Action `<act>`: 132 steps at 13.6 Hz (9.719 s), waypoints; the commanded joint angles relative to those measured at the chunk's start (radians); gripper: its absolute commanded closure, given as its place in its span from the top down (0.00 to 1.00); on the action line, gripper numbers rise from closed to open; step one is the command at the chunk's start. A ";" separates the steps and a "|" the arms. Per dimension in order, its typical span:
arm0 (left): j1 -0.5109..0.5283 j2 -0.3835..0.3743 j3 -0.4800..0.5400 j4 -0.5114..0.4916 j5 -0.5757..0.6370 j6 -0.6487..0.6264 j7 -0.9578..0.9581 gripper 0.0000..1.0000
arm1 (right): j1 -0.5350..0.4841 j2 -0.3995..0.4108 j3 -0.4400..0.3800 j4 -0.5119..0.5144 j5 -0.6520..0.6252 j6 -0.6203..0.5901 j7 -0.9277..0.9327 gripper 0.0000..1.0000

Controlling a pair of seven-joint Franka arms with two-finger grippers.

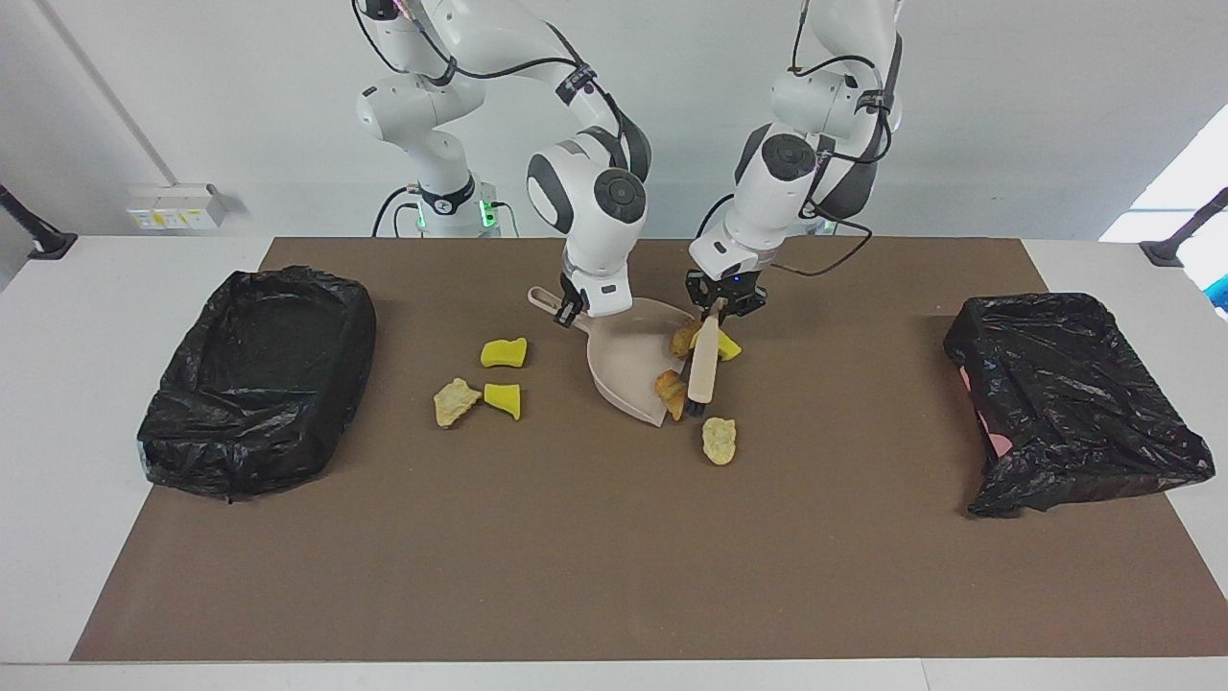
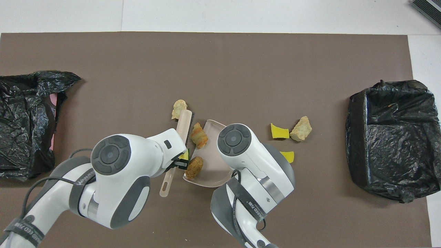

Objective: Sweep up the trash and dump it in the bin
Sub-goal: 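Sweep the bread and sponge pieces into the dustpan with the left gripper, then sweep more pieces into the dustpan with the brush in the left gripper, then carry the loaded dustpan with the right gripper to the nearby trash bag, then tip the dustpan over the bag while the left gripper drops the brush, then bring the empty dustpan back to the mat center with the right gripper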

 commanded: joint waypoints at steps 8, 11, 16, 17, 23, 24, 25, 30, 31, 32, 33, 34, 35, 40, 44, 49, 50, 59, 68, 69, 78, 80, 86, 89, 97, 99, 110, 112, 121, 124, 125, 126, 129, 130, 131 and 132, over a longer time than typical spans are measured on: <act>0.136 0.173 0.003 0.037 0.080 0.007 0.242 0.00 | -0.021 -0.017 0.006 0.000 -0.022 -0.036 -0.023 0.00; 0.091 0.132 -0.009 -0.023 0.071 -0.007 0.340 0.00 | -0.024 -0.017 0.006 0.000 -0.022 -0.034 -0.022 0.00; -0.122 0.080 -0.008 -0.063 -0.016 -0.037 0.332 0.00 | -0.025 -0.019 0.006 0.000 -0.021 -0.034 -0.023 0.00; -0.127 0.078 -0.008 -0.054 -0.018 -0.062 0.329 0.00 | -0.027 -0.017 0.006 0.000 -0.021 -0.034 -0.029 0.00; -0.016 0.093 0.005 0.082 -0.007 -0.126 0.345 0.00 | -0.038 -0.017 0.008 0.000 -0.021 -0.037 -0.034 0.00; 0.014 0.098 0.006 0.108 -0.006 -0.152 0.380 0.00 | -0.038 -0.017 0.006 0.000 -0.021 -0.040 -0.034 0.00; 0.033 0.096 0.008 0.118 -0.006 -0.155 0.386 0.00 | -0.039 -0.017 0.006 0.001 -0.021 -0.040 -0.034 0.00; 0.131 0.248 0.006 0.093 0.002 0.062 0.567 0.00 | -0.088 -0.060 0.008 0.009 -0.008 -0.034 -0.056 0.00; 0.120 0.253 0.005 0.081 0.002 0.088 0.570 0.00 | -0.087 -0.060 0.008 0.006 -0.005 -0.028 -0.039 0.00; 0.105 0.250 -0.001 0.082 0.002 0.078 0.567 0.00 | -0.078 -0.065 0.008 0.003 -0.005 -0.024 0.019 0.00; 0.053 0.244 0.000 0.079 0.001 0.064 0.566 0.00 | -0.073 -0.072 0.009 -0.010 -0.007 -0.007 0.024 0.00; 0.026 0.238 0.000 0.073 0.001 0.043 0.566 0.00 | -0.065 -0.076 0.009 -0.011 -0.022 -0.014 -0.023 0.00; 0.013 0.227 0.000 0.066 0.002 0.024 0.569 0.00 | -0.056 -0.077 0.008 -0.013 -0.025 -0.016 -0.055 0.00; 0.072 0.239 0.005 0.137 0.002 -0.083 0.576 0.00 | -0.058 -0.076 0.009 -0.014 -0.027 -0.014 -0.060 0.00; 0.125 0.280 0.005 0.262 0.002 -0.194 0.590 0.00 | -0.102 -0.126 0.005 0.009 -0.040 -0.079 -0.109 0.00; 0.077 0.254 0.006 0.184 0.002 -0.108 0.452 0.00 | -0.156 -0.102 0.003 -0.065 -0.099 0.027 -0.263 0.00; 0.076 0.247 0.005 0.166 0.002 -0.100 0.450 0.00 | -0.141 -0.083 0.003 -0.062 -0.122 0.029 -0.255 0.00; -0.103 0.178 -0.001 0.063 0.001 -0.128 0.340 0.00 | -0.062 -0.056 0.006 -0.060 -0.133 -0.003 -0.099 0.00; -0.013 0.188 0.009 0.096 -0.004 -0.151 0.167 0.00 | -0.145 -0.120 0.005 -0.043 -0.117 -0.019 -0.151 0.00; 0.022 0.185 0.009 0.096 -0.002 -0.149 0.161 0.00 | -0.160 -0.131 0.006 -0.039 -0.117 -0.020 -0.155 0.00; -0.247 -0.005 0.002 -0.201 0.001 0.137 -0.431 0.00 | -0.421 -0.373 -0.006 0.007 -0.125 -0.125 -0.328 0.00; -0.329 -0.034 0.002 -0.226 0.001 0.136 -0.547 0.00 | -0.525 -0.396 -0.008 0.018 -0.137 -0.128 -0.446 0.00; -0.453 -0.101 -0.003 -0.315 0.001 0.117 -0.691 0.00 | -0.919 -0.419 -0.008 -0.007 -0.207 -0.064 -0.866 0.00; -0.464 -0.092 -0.003 -0.318 -0.001 0.115 -0.703 0.00 | -1.069 -0.389 -0.008 -0.034 -0.338 0.054 -1.064 0.00; -0.244 -0.028 0.003 -0.152 0.008 0.039 -0.716 1.00 | -1.018 -0.398 -0.008 -0.212 -0.718 0.318 -1.100 0.00; -0.171 0.013 0.003 -0.070 0.008 0.026 -0.641 1.00 | -1.012 -0.401 -0.008 -0.224 -0.780 0.372 -1.105 0.00; 0.178 0.067 0.006 0.245 0.045 -0.204 -0.171 1.00 | -0.854 -0.427 0.005 -0.243 -1.018 0.316 -0.956 0.00; 0.206 0.107 0.008 0.329 0.091 -0.279 -0.075 1.00 | -0.849 -0.430 0.005 -0.243 -1.079 0.300 -0.941 0.00; 0.398 0.138 0.008 0.602 0.143 -0.594 0.213 1.00 | -0.868 -0.594 -0.017 -0.224 -0.976 0.241 -1.056 0.00; 0.430 0.118 0.009 0.630 0.143 -0.646 0.226 1.00 | -0.833 -0.588 0.005 -0.212 -0.779 0.188 -0.923 0.00; 0.433 0.107 0.009 0.610 0.143 -0.649 0.233 1.00 | -0.794 -0.586 0.005 -0.211 -0.721 0.152 -0.861 0.00; 0.435 0.086 0.009 0.584 0.143 -0.651 0.231 1.00 | -0.742 -0.582 0.006 -0.197 -0.664 0.091 -0.765 0.00; 0.450 0.078 0.009 0.587 0.146 -0.648 0.246 1.00 | -0.629 -0.522 0.014 -0.105 -0.457 -0.014 -0.521 0.00; 0.450 0.072 0.009 0.593 0.148 -0.654 0.245 1.00 | -0.599 -0.481 0.035 -0.052 -0.411 -0.049 -0.431 0.00; 0.450 0.070 0.009 0.593 0.146 -0.654 0.242 1.00 | -0.572 -0.423 0.063 0.017 -0.380 -0.098 -0.320 0.00; 0.450 0.066 0.008 0.587 0.146 -0.650 0.245 1.00 | -0.553 -0.374 0.083 0.073 -0.337 -0.128 -0.210 0.00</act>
